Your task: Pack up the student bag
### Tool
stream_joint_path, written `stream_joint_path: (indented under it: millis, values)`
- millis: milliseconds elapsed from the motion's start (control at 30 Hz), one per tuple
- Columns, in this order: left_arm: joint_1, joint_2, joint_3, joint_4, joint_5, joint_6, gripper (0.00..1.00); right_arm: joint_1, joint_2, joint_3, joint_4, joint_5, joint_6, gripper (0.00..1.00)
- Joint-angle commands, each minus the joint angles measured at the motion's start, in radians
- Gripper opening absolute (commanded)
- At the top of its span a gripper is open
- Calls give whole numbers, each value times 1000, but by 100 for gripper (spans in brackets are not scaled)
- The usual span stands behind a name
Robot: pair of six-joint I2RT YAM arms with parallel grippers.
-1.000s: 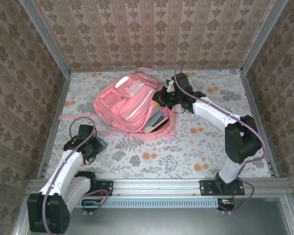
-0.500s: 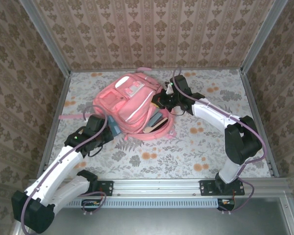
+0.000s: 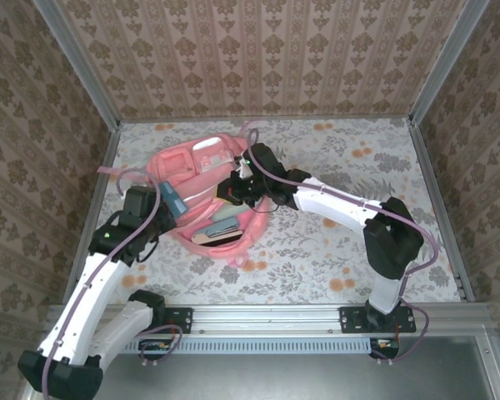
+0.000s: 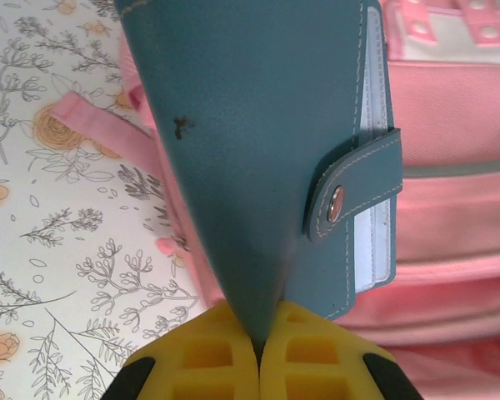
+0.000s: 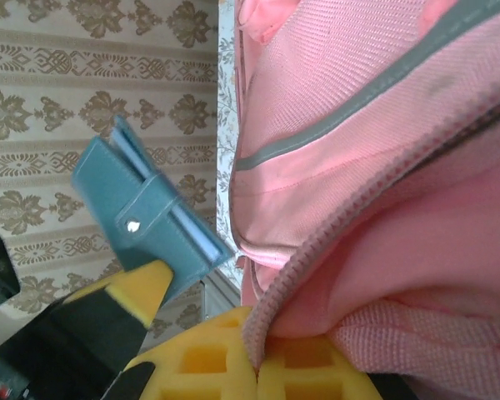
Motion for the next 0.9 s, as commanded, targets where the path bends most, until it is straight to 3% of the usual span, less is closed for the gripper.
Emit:
stream_joint_path:
  millis: [0, 200, 467, 567, 733, 867]
  values:
    - [2, -57, 9, -25, 79, 22, 0, -10, 49, 80, 28, -53, 1, 0]
    - [-99, -140, -45, -63, 63, -86, 0, -28, 145, 188, 19, -97, 10, 0]
    - [-380, -159, -148, 2, 14, -233, 0, -34, 210, 261, 23, -120, 35, 0]
    - [-446, -114, -176, 81, -19, -272, 0, -34, 207, 262, 27, -123, 39, 0]
    - [-480, -26, -200, 161, -20, -310, 0, -34, 194, 260, 12, -120, 29, 0]
    - [-406, 0, -221, 197, -16, -319, 0, -33, 181, 241, 26, -120, 36, 0]
